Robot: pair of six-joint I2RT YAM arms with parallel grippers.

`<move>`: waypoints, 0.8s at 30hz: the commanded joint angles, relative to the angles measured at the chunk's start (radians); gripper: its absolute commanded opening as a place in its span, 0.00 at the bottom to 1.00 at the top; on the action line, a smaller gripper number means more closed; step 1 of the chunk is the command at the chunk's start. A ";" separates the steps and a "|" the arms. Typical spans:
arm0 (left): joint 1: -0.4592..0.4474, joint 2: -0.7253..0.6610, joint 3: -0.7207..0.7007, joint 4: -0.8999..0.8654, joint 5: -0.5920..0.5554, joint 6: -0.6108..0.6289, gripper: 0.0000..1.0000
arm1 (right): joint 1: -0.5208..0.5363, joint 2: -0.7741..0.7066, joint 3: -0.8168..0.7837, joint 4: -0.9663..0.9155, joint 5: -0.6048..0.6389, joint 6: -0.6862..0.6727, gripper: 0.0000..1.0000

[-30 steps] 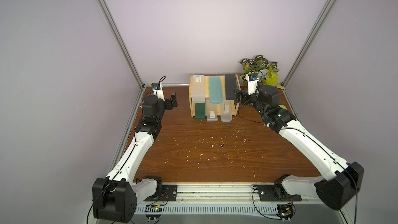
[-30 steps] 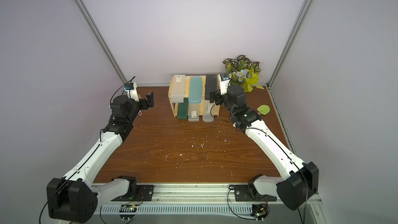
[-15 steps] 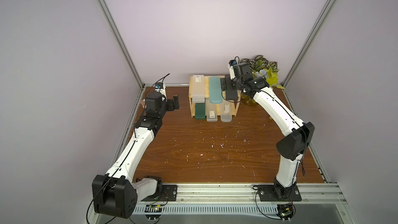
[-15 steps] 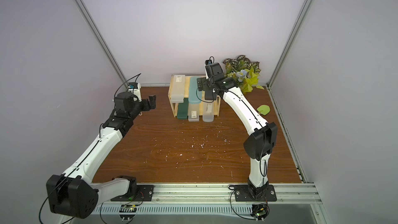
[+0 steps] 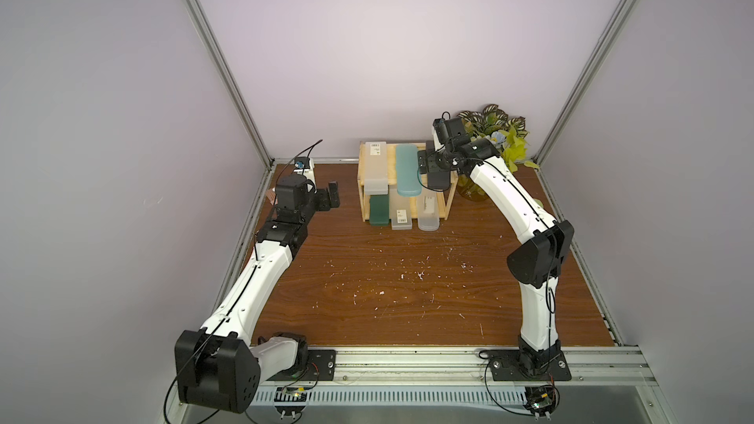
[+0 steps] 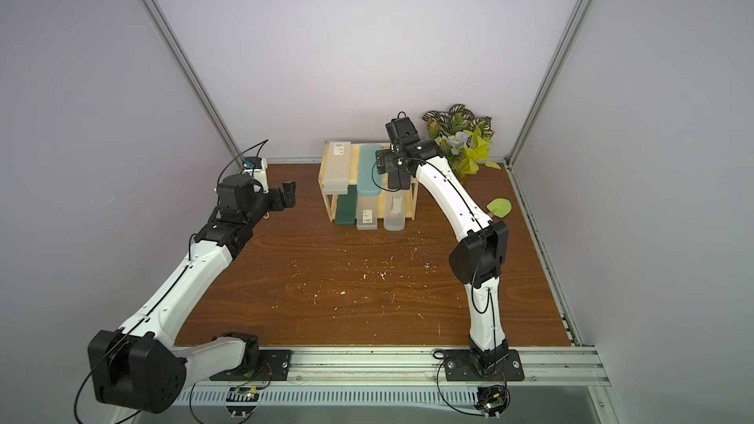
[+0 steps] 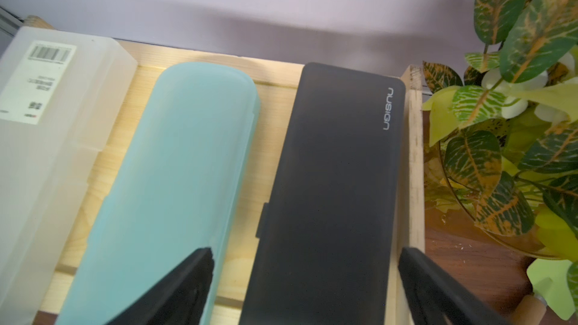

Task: Remove the pencil cases from the shelf
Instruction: Pick up the pencil case from the shelf.

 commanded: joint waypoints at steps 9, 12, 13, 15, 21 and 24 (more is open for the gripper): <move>-0.009 -0.001 -0.027 -0.016 -0.004 -0.004 1.00 | -0.012 -0.014 -0.046 -0.002 0.000 0.033 0.99; -0.009 -0.004 -0.032 -0.016 -0.006 -0.006 1.00 | -0.017 -0.015 -0.054 -0.001 -0.007 0.036 0.95; -0.008 -0.004 -0.032 -0.015 -0.005 -0.006 1.00 | -0.020 -0.014 -0.057 -0.001 -0.011 0.037 0.92; -0.008 -0.004 -0.032 -0.018 -0.007 -0.006 1.00 | -0.025 -0.013 -0.062 0.000 -0.022 0.042 0.81; -0.009 -0.008 -0.032 -0.020 -0.010 -0.004 1.00 | -0.032 -0.021 -0.076 0.001 -0.025 0.047 0.61; -0.008 -0.009 -0.032 -0.020 -0.010 -0.004 1.00 | -0.035 -0.032 -0.081 0.001 -0.018 0.047 0.50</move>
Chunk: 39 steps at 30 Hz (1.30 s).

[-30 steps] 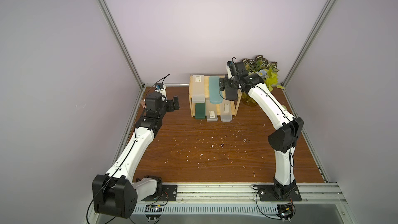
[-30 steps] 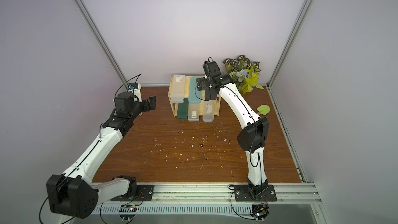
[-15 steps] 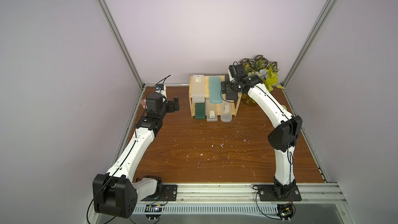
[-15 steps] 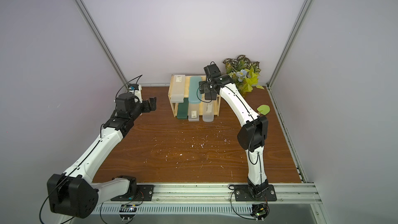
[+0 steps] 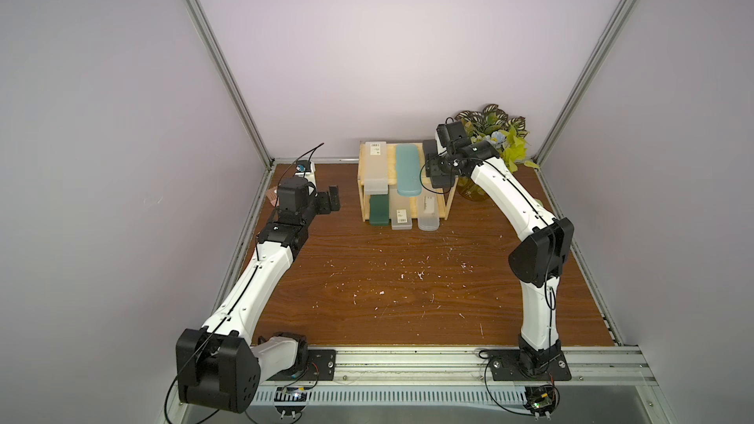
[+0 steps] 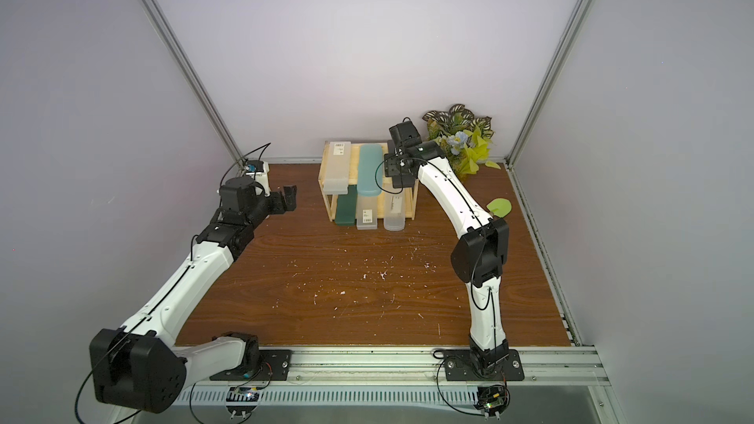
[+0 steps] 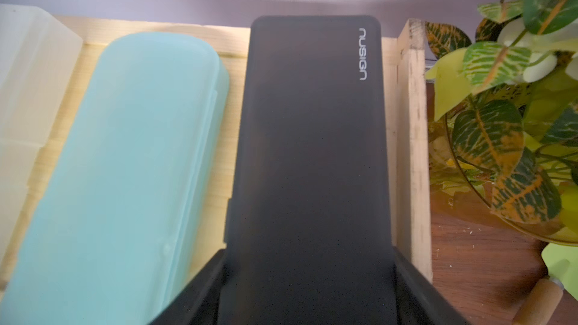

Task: Remove the pencil cases from the shelf
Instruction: Pick up the pencil case from the shelf, then place the pencil case at the center of the board.

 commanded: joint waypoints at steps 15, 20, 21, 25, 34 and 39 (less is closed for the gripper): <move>-0.008 -0.010 0.032 -0.026 0.003 -0.025 1.00 | -0.011 -0.254 -0.061 0.016 0.016 0.002 0.48; -0.012 -0.015 0.038 -0.026 0.015 -0.044 1.00 | -0.009 -0.493 -0.351 0.092 0.034 0.008 0.48; -0.012 -0.016 0.039 -0.027 0.019 -0.047 1.00 | -0.009 -0.545 -0.428 0.125 0.032 0.013 0.48; -0.017 -0.028 0.038 -0.036 0.020 -0.060 1.00 | -0.011 -0.775 -0.738 0.177 0.040 0.046 0.48; -0.042 -0.036 0.018 -0.035 0.020 -0.075 1.00 | -0.009 -1.043 -1.165 0.216 -0.002 0.112 0.48; -0.055 -0.028 0.004 -0.027 0.012 -0.080 1.00 | -0.009 -1.071 -1.366 0.332 -0.052 0.152 0.48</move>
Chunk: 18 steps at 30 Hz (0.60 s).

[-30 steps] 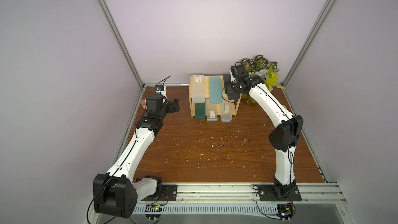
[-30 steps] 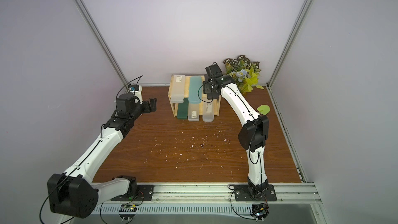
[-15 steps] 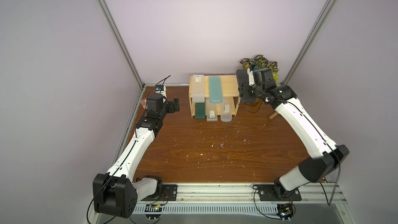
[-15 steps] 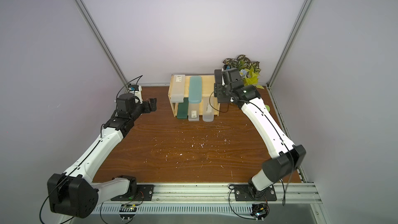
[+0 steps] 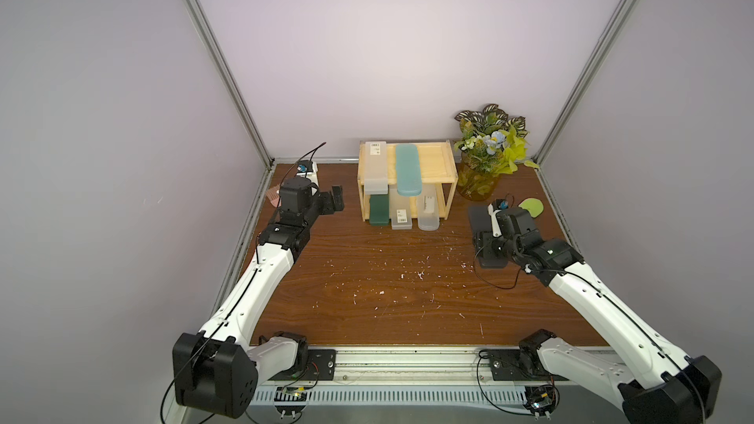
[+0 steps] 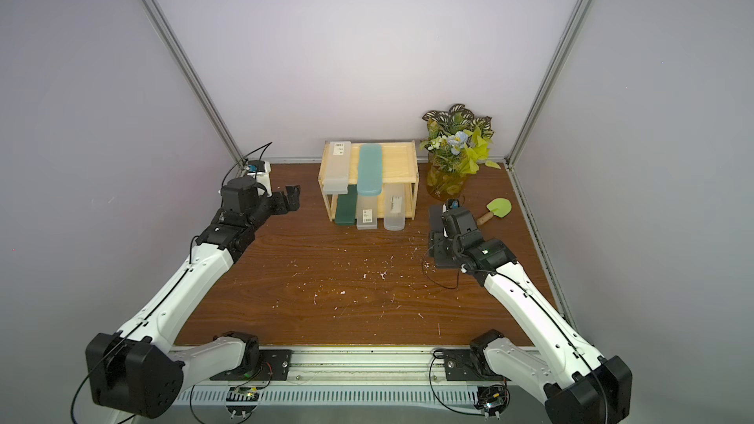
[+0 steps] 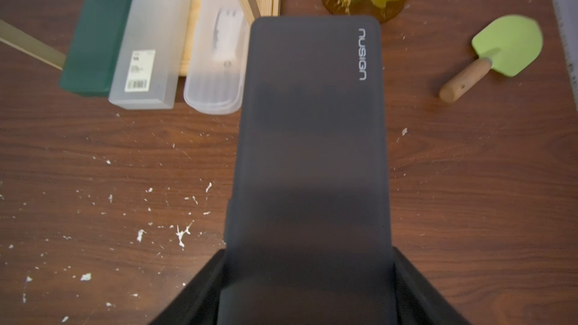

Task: Remove the pencil cases from the shelf
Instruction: Place the pencil case at the center of the board.

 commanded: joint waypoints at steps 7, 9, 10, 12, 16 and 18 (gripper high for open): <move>-0.013 0.018 -0.011 0.009 0.012 -0.005 1.00 | -0.004 0.020 -0.223 0.309 -0.036 0.048 0.48; -0.013 0.026 -0.013 0.016 0.017 -0.006 1.00 | -0.003 0.043 -0.246 0.337 -0.031 0.039 0.49; -0.014 0.029 -0.015 0.021 0.019 -0.006 1.00 | -0.003 0.055 -0.255 0.350 -0.031 0.033 0.49; -0.013 0.036 -0.021 0.030 0.020 -0.005 1.00 | -0.003 0.079 -0.272 0.380 -0.029 0.023 0.49; -0.013 0.054 -0.033 0.046 0.020 -0.002 1.00 | -0.003 0.145 -0.291 0.430 -0.026 0.005 0.49; -0.014 0.065 -0.035 0.048 0.025 0.002 1.00 | -0.004 0.179 -0.299 0.456 -0.022 -0.002 0.49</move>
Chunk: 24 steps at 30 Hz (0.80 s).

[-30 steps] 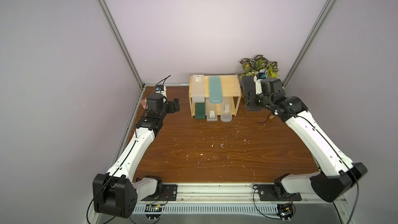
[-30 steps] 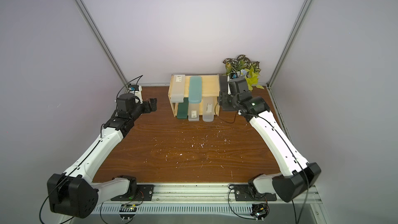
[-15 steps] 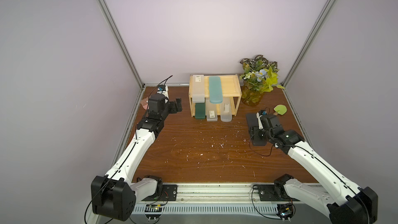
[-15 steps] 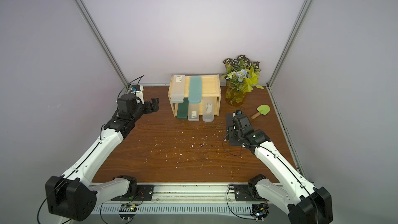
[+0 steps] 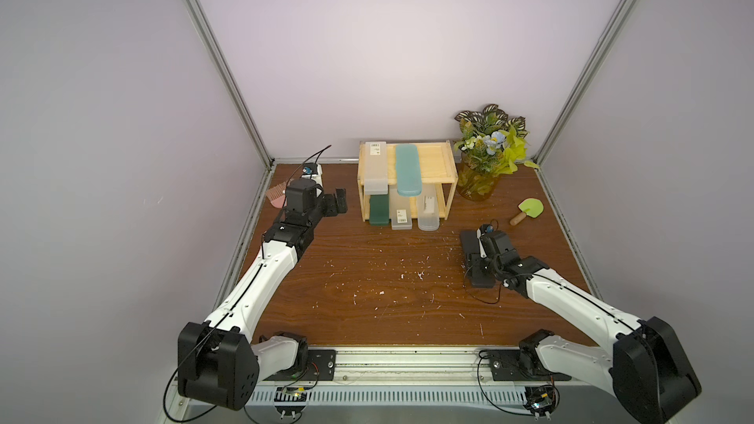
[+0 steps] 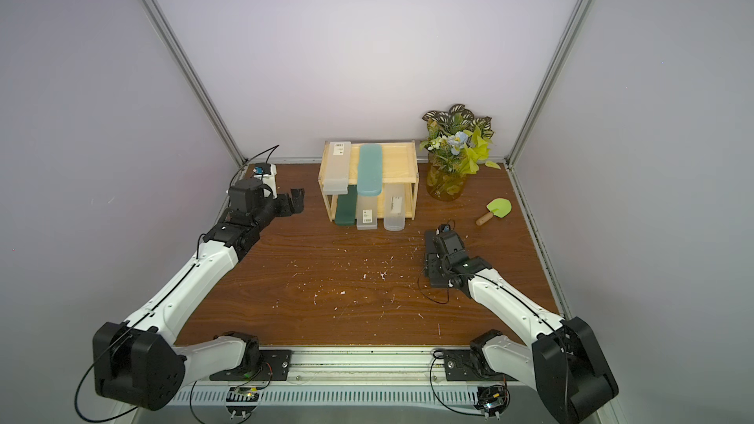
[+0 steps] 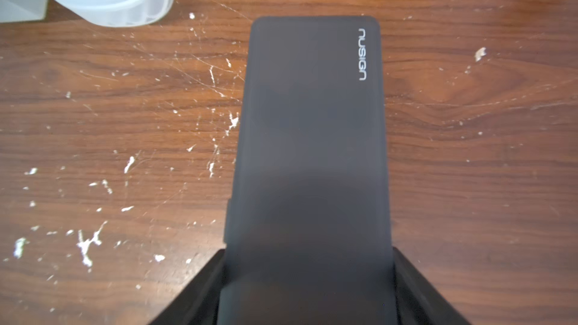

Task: Remove the pencil cases from the shelf
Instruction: Place the pencil case at the center of the board.

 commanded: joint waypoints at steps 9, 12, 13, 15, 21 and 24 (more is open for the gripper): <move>-0.008 0.026 -0.025 0.043 0.011 0.021 1.00 | -0.005 0.142 0.003 0.127 -0.001 -0.018 0.50; -0.009 0.032 -0.024 0.047 0.012 0.020 1.00 | -0.004 0.181 0.014 0.124 -0.012 -0.013 0.51; -0.008 0.035 -0.024 0.046 0.014 0.021 1.00 | -0.004 0.195 0.018 0.121 -0.017 -0.013 0.51; -0.009 0.037 -0.026 0.047 0.012 0.023 1.00 | -0.005 0.218 0.022 0.115 -0.028 -0.008 0.52; -0.008 0.037 -0.030 0.051 0.010 0.027 1.00 | -0.004 0.239 0.018 0.114 -0.027 0.007 0.56; -0.009 0.038 -0.031 0.053 0.015 0.026 1.00 | -0.004 0.247 0.021 0.111 -0.034 0.007 0.61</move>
